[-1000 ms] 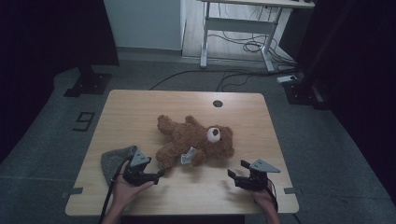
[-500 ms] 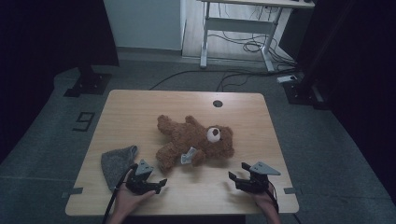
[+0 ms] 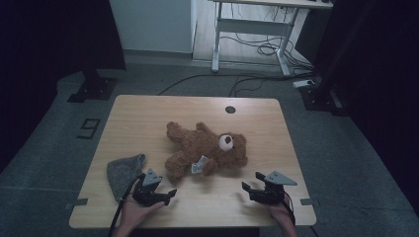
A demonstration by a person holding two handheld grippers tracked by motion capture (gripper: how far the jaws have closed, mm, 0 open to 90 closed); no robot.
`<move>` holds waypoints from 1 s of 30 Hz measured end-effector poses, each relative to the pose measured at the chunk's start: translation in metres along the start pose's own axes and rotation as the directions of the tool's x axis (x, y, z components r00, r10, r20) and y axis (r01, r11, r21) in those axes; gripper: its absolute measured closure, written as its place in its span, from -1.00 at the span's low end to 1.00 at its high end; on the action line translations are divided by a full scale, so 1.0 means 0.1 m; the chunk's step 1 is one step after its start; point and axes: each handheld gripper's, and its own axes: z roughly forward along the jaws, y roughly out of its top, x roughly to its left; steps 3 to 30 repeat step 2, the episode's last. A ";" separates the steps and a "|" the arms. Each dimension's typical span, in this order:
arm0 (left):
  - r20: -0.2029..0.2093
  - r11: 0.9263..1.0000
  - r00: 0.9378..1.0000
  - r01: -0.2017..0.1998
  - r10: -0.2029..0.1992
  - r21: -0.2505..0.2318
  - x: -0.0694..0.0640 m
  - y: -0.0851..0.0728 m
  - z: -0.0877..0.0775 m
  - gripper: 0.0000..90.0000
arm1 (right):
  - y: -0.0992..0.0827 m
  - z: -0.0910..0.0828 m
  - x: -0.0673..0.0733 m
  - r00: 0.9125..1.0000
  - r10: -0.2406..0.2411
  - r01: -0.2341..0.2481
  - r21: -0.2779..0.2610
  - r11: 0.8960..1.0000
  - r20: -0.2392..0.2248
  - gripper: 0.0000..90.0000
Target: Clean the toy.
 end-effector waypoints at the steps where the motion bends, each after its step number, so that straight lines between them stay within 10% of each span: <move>1: -0.004 1.000 1.000 -0.004 0.004 0.002 0.00 0.00 0.00 -0.50 | 0.00 0.00 0.00 1.000 -0.002 0.002 0.004 1.000 -0.005 -0.46; 30: -0.009 1.000 1.000 -0.009 0.009 0.005 -0.01 0.00 0.00 -0.50 | 0.00 0.00 0.00 1.000 -0.006 0.006 0.009 1.000 -0.007 -0.46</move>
